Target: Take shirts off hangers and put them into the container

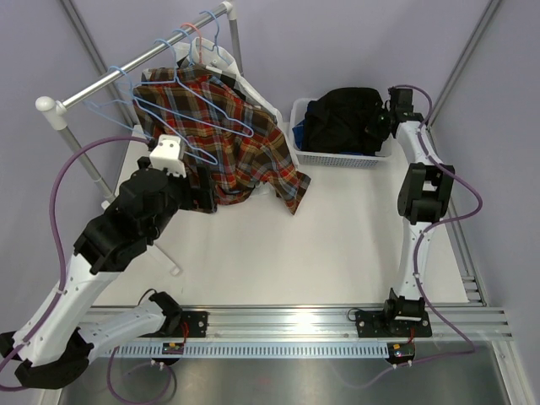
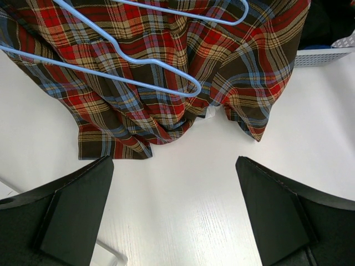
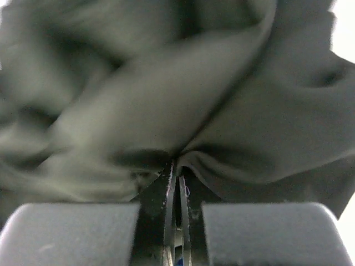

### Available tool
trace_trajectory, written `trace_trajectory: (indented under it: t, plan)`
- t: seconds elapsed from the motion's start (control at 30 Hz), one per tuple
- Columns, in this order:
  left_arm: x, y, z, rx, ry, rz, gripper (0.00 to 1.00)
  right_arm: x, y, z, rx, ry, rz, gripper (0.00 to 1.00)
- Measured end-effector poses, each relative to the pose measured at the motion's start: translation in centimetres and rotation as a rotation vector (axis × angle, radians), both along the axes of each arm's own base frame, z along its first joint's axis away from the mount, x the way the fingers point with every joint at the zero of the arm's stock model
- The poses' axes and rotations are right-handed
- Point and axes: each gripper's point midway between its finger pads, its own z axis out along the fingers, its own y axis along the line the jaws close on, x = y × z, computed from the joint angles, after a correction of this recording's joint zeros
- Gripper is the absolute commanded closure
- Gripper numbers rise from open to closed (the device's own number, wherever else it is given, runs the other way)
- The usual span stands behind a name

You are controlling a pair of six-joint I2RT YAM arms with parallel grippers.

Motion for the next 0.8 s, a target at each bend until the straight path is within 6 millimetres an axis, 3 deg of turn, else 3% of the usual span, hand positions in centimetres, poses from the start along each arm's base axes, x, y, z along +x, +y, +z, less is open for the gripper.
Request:
trace_trajectory:
  t: [0.17, 0.27, 0.4, 0.57, 0.67, 0.8]
  plan:
    - [-0.2, 0.2, 0.3, -0.008, -0.01, 0.0, 0.01, -0.4, -2.8, -7.3, -0.001, 0.215, -0.139, 0.76]
    - [-0.2, 0.2, 0.3, -0.009, -0.01, 0.0, 0.01, -0.9, -3.5, -8.6, 0.001, 0.264, -0.184, 0.64]
    - [-0.2, 0.2, 0.3, -0.009, -0.01, 0.0, 0.01, -0.7, -3.9, -7.5, -0.004, 0.257, -0.204, 0.46]
    - [-0.3, 0.2, 0.3, -0.008, -0.012, -0.001, 0.01, -1.7, -4.1, -5.6, -0.025, 0.242, -0.2, 0.31]
    - [-0.4, 0.3, 0.5, -0.01, -0.016, -0.002, 0.01, -2.9, -4.5, -2.4, -0.044, 0.206, -0.2, 0.27]
    - [-0.4, 0.3, 0.8, -0.016, -0.021, -0.007, 0.01, -4.3, -4.7, 5.6, -0.069, 0.073, -0.2, 0.24]
